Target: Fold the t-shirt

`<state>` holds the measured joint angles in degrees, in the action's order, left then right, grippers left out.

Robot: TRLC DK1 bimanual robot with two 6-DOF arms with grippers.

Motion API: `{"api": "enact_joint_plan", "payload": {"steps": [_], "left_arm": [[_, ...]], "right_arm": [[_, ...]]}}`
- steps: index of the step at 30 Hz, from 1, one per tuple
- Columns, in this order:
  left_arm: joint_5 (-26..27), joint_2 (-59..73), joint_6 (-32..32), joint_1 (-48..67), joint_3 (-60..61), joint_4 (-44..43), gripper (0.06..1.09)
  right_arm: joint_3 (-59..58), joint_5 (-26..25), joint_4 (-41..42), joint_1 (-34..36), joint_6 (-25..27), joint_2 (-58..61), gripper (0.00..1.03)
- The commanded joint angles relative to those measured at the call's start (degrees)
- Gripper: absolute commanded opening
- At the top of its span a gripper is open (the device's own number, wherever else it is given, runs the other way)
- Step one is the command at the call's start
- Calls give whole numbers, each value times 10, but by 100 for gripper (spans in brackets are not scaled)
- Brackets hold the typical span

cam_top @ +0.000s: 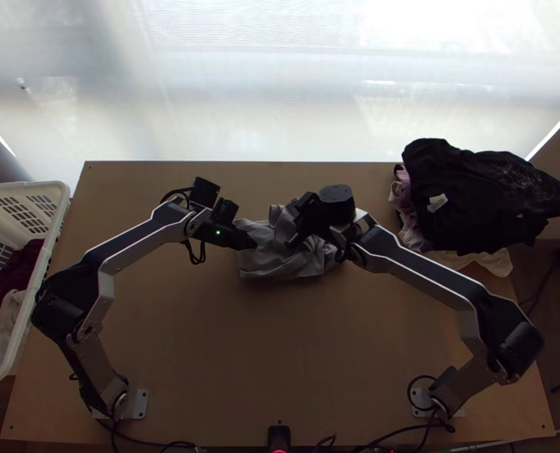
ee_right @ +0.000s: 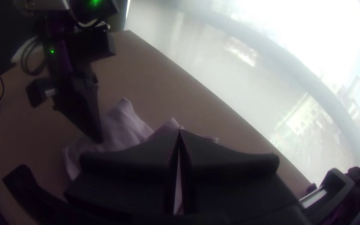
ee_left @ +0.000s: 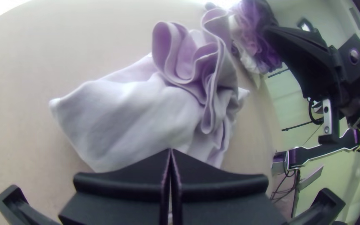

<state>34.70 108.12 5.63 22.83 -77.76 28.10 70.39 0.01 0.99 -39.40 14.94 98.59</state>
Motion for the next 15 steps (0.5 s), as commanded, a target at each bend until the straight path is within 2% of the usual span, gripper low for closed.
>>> {"api": "enact_joint_plan", "payload": {"steps": [1,6,15], "left_arm": [[23,46,23,-16,4,-3,10],[-5,48,20,-22,6,-1,10],[-19,44,10,-20,6,0,10]], "right_arm": [[58,48,22,-17,-48,73,2],[94,61,21,-31,-82,103,3],[50,62,16,-52,-88,121,2]]}}
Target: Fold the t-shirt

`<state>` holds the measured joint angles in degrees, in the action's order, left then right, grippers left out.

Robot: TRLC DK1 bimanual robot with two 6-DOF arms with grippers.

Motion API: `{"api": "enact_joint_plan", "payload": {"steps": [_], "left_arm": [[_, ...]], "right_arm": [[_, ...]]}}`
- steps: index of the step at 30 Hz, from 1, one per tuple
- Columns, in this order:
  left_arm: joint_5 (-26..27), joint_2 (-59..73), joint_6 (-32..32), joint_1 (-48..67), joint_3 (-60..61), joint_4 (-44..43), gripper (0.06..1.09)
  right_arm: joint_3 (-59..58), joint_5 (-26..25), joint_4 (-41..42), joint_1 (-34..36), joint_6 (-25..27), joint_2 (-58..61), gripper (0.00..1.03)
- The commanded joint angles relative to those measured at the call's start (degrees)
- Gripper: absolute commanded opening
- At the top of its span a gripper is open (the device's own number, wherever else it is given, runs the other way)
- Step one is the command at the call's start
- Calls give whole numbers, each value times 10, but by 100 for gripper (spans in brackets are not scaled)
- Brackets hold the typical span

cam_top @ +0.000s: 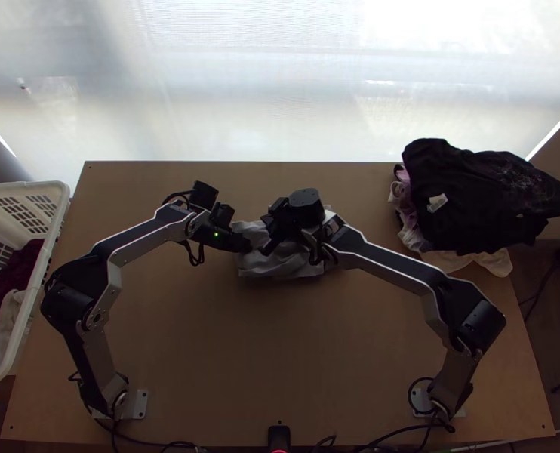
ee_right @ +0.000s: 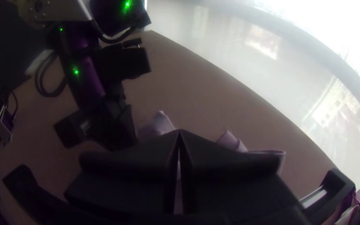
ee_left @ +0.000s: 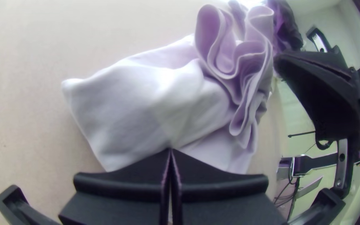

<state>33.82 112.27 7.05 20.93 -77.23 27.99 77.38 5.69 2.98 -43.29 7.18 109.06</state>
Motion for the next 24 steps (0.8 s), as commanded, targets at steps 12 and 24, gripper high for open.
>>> {"api": "enact_joint_plan", "payload": {"steps": [12,24], "left_arm": [[-39,9,-12,9,-6,4,10],[-56,30,-26,18,-21,15,10]], "right_arm": [[-110,-17,1,-7,28,3,2],[-221,-24,32,200,109,-100,2]]}}
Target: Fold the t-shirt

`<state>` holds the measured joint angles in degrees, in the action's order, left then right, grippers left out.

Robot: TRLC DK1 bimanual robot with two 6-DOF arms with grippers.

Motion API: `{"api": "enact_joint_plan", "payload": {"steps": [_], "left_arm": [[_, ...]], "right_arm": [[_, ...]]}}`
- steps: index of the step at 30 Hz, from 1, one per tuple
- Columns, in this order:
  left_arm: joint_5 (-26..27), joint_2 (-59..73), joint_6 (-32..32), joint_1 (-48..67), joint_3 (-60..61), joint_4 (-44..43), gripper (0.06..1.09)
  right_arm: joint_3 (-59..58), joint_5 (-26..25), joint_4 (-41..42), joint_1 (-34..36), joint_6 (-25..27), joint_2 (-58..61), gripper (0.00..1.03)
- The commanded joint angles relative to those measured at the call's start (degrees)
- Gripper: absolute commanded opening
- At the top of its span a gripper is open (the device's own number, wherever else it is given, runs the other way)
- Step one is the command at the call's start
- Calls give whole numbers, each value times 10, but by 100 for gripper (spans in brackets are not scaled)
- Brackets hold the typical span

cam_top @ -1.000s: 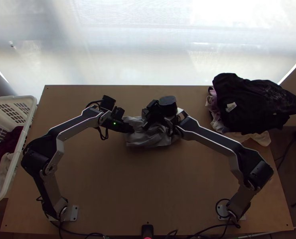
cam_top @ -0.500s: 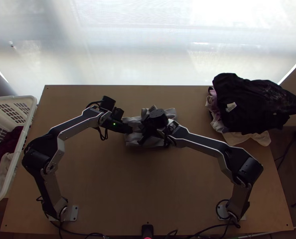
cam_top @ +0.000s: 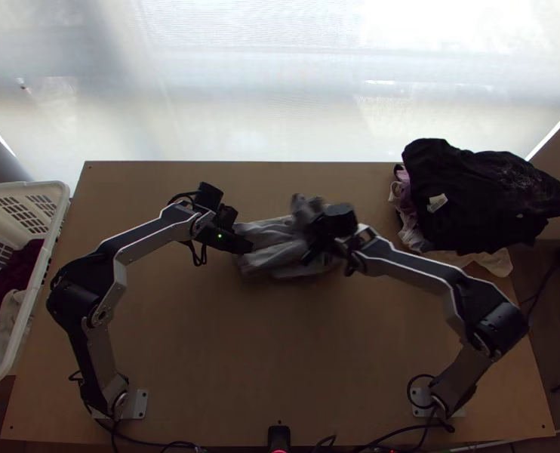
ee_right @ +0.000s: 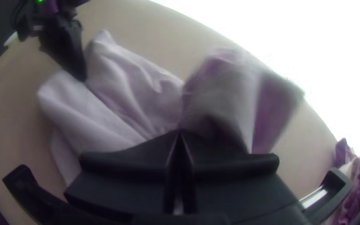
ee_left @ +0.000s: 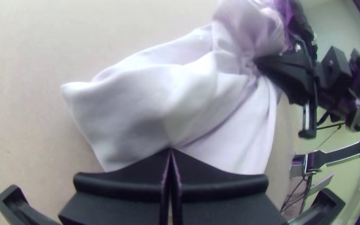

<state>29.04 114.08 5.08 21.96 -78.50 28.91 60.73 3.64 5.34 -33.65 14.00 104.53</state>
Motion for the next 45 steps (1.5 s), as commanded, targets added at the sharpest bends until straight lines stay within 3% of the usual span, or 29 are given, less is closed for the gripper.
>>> {"api": "enact_joint_plan", "payload": {"steps": [1,5,10,16,18,19,20,22,23,24,25,27,32,36,45], "left_arm": [[-8,14,-7,9,-12,8,10],[-9,21,-10,12,-24,16,10],[-7,21,-24,20,-29,39,10],[25,-10,-53,37,-36,120,10],[35,-34,-53,41,-37,134,12],[36,-45,-53,42,-40,139,23],[37,-52,-53,41,-49,151,40],[37,-62,-54,32,-71,176,86],[37,-71,-54,24,-79,179,100],[37,-80,-53,16,-83,180,104],[37,-89,-53,7,-88,180,104],[36,-104,-53,-11,-97,184,104],[35,-151,-66,-86,-116,207,104],[35,-187,-66,-148,-117,215,104],[35,-258,-69,-205,-64,215,104]], "right_arm": [[-67,-3,8,119,50,-64,2],[-124,-3,8,177,58,-130,2],[-180,-3,-9,191,50,-246,3],[-176,-9,-70,133,15,-334,3],[-172,-33,-73,102,16,-338,14],[-172,-39,-74,90,17,-337,18],[-171,-42,-73,79,20,-333,25],[-169,-51,-74,49,33,-323,55],[-168,-57,-74,32,42,-318,67],[-166,-68,-74,14,51,-312,80],[-165,-79,-75,-3,61,-307,91],[-164,-89,-77,-36,84,-298,98],[-178,-126,-69,-111,195,-281,98],[-216,-156,31,-152,298,-264,98],[-240,-209,157,-253,401,-179,98]]}}
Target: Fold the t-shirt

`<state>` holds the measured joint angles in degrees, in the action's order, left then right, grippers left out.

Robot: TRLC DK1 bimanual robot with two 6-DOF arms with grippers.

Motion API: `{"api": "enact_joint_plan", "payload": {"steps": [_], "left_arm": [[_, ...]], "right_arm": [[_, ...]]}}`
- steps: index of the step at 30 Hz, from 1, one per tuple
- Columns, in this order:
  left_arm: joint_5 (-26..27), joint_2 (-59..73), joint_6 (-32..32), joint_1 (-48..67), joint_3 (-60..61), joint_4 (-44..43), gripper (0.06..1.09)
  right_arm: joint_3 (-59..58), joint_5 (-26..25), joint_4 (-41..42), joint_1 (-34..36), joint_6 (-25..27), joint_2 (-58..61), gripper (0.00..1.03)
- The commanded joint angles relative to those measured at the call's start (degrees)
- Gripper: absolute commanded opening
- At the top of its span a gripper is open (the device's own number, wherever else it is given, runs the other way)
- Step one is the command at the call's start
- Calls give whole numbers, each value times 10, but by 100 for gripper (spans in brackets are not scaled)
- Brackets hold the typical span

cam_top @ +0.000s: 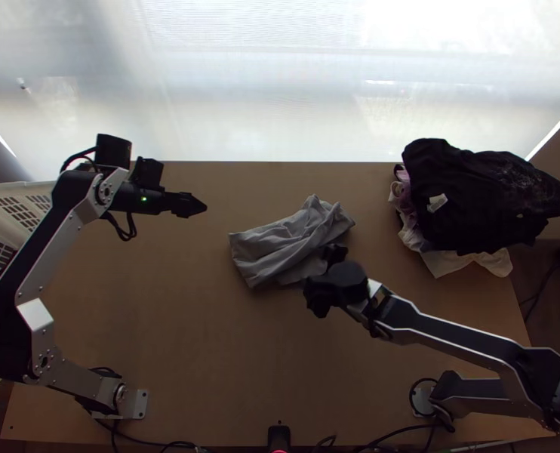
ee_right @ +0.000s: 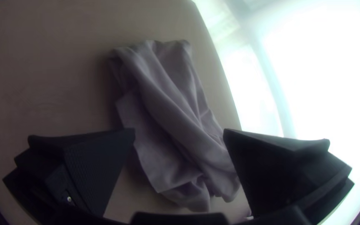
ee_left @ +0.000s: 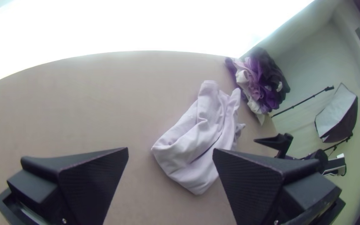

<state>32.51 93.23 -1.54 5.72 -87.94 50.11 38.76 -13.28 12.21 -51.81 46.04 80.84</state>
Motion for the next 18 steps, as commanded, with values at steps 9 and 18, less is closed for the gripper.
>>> {"api": "enact_joint_plan", "payload": {"steps": [9,18], "left_arm": [[-2,-92,-9,-57,66,1,104],[-5,-128,-17,-57,111,-4,104]], "right_arm": [[47,-77,192,-77,109,151,98],[47,-79,194,-106,119,180,96]]}}
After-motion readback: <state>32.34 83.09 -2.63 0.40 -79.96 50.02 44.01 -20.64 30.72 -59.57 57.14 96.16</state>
